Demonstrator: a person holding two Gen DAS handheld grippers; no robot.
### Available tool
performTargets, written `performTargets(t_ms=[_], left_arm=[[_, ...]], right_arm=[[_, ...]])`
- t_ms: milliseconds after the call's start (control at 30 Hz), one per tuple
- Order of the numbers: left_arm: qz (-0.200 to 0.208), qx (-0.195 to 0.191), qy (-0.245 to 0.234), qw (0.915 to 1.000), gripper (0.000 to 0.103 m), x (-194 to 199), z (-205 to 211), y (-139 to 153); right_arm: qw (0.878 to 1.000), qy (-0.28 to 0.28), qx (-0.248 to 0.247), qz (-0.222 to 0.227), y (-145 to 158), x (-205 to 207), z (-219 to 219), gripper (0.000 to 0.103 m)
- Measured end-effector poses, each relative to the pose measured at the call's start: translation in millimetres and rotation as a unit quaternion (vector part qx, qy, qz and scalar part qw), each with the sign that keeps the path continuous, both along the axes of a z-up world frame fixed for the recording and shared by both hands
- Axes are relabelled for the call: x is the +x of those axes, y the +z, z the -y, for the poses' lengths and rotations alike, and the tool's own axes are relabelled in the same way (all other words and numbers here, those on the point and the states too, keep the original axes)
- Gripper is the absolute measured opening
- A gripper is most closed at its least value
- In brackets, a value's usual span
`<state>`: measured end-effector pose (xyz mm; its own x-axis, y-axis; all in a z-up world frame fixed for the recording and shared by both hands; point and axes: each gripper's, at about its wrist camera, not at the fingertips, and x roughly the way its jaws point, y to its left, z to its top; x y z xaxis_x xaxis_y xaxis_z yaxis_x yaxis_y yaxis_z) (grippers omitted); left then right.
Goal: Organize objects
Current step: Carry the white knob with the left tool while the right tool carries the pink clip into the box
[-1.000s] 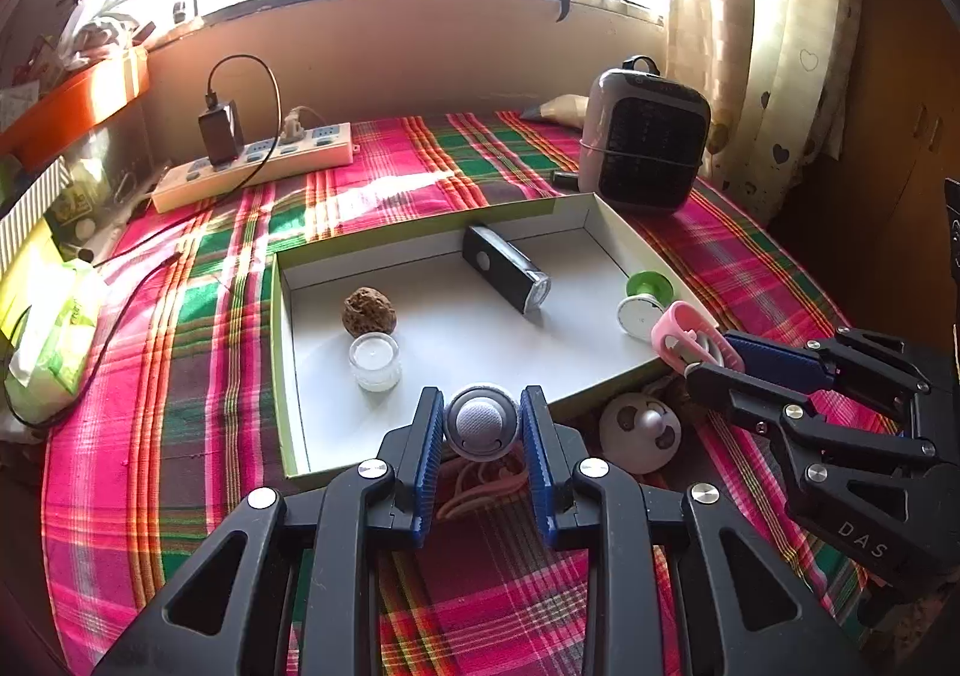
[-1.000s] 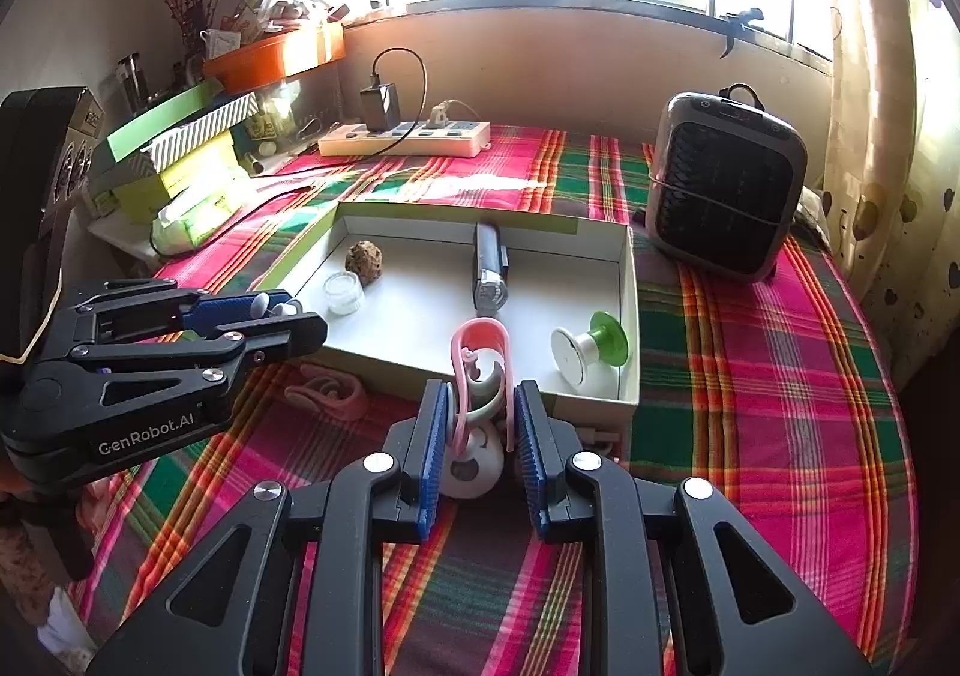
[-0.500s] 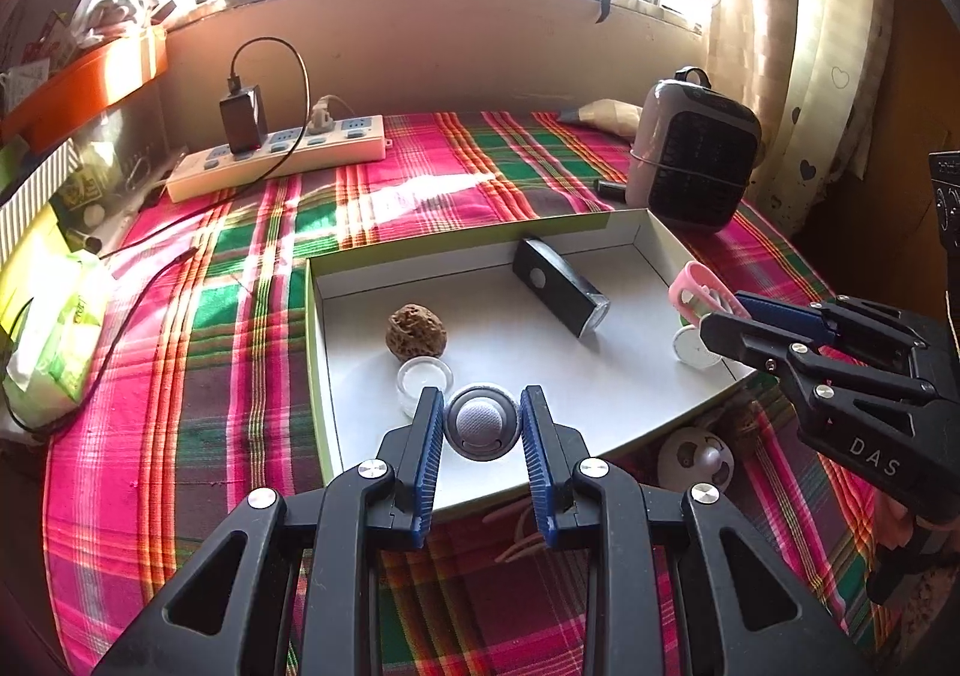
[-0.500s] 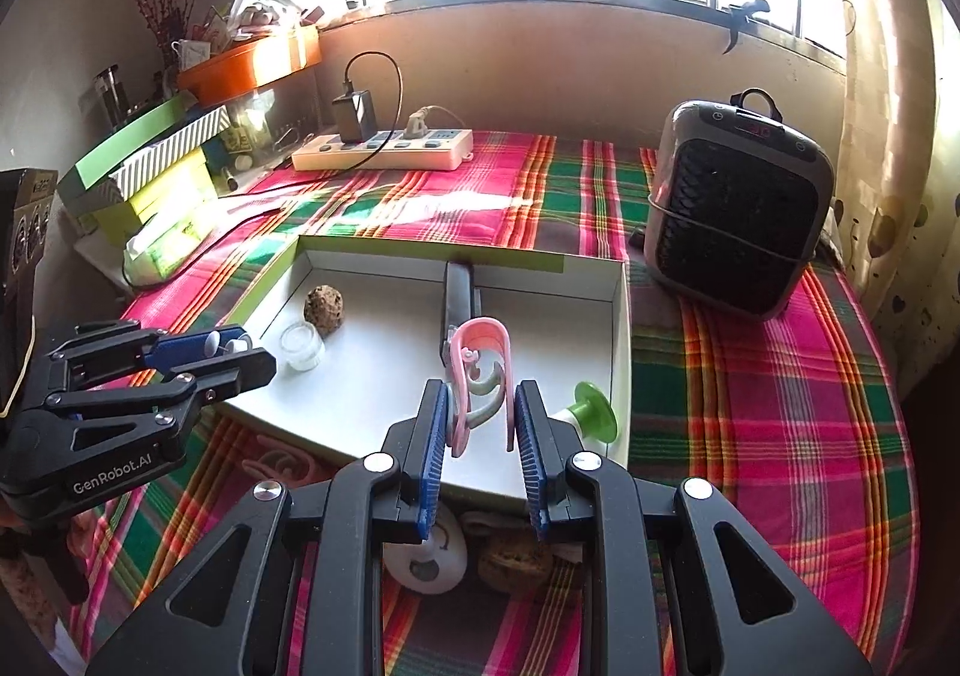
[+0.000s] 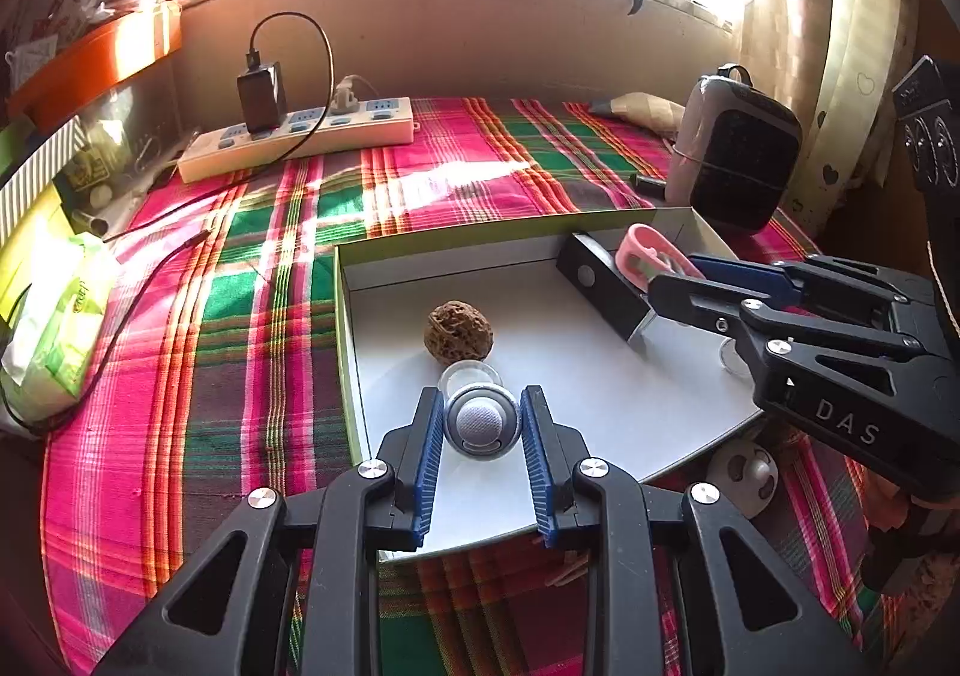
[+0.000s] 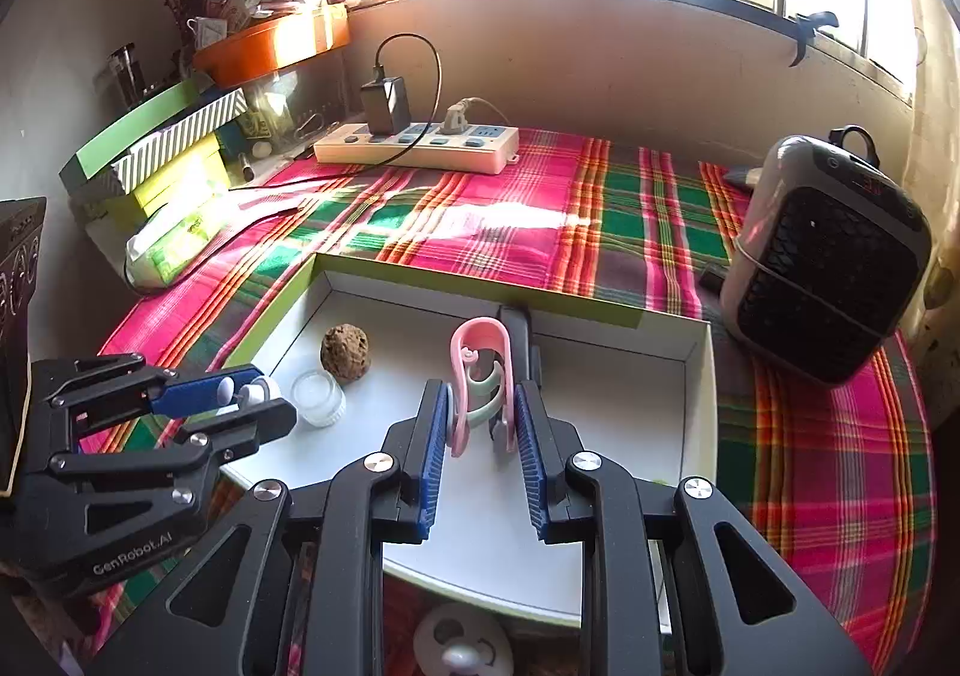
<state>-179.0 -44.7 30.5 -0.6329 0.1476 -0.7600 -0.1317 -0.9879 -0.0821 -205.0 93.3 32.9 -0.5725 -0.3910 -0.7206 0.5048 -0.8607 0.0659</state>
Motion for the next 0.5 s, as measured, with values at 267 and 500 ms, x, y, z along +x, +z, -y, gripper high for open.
performTargets(t_ms=[267,500], left_arm=[[0.01,-0.005,0.003,0.9999,0.024,-7,2,-8],[0.017,-0.007,0.005,0.9998,0.024,-11,3,-13]], right_arm=[[1.0,0.026,0.004,0.018,-6,-20,22,0.024],[0.998,0.048,0.021,0.025,-11,-31,41,0.024]])
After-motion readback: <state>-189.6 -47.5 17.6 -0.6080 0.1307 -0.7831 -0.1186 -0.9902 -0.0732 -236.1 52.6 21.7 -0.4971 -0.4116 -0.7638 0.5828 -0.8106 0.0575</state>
